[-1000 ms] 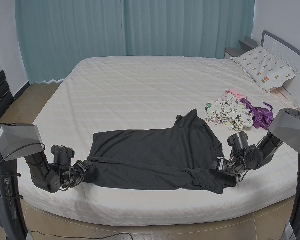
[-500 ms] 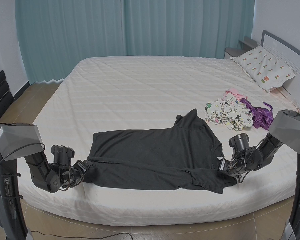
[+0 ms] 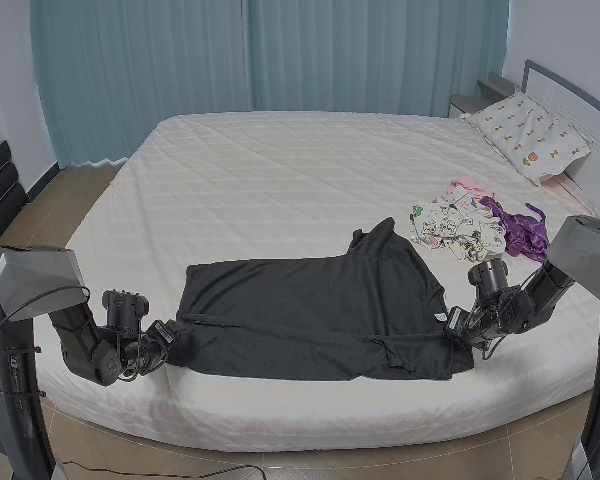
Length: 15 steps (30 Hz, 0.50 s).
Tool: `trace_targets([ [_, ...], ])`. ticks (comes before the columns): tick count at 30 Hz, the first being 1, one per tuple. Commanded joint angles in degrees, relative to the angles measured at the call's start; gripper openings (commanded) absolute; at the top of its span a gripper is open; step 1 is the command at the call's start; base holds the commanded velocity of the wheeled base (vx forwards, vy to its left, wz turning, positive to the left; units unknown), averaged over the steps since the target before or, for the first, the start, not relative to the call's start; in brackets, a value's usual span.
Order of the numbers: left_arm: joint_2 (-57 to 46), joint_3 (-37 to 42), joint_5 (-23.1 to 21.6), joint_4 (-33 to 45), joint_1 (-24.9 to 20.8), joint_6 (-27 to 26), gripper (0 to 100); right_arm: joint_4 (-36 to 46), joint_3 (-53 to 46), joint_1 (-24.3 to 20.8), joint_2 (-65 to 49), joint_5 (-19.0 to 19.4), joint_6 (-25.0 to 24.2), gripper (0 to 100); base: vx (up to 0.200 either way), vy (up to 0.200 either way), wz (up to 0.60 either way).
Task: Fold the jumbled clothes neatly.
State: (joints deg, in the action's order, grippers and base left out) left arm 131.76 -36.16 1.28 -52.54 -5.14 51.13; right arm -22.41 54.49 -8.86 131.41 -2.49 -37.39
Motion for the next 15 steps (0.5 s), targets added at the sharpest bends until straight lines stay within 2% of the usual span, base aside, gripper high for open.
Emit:
trace_targets([
  [1, 0.0, 0.0, 0.0, 0.0, 0.0, 0.0, 100, -0.3, 0.2, 0.5, -0.5, 0.0, -0.4, 0, 0.000, 0.000, 0.00],
  [6, 0.0, -0.1, 0.0, 0.0, 0.0, 0.0, 100, -4.0, -0.6, 0.6, -0.3, -0.1, -0.6, 0, 0.000, 0.000, 0.00],
  [15, -0.1, 0.0, 0.0, 0.0, 0.0, 0.2, 100, -5.5, -0.8, 0.3, 0.0, 0.0, -0.7, 0, 0.000, 0.000, 0.00],
])
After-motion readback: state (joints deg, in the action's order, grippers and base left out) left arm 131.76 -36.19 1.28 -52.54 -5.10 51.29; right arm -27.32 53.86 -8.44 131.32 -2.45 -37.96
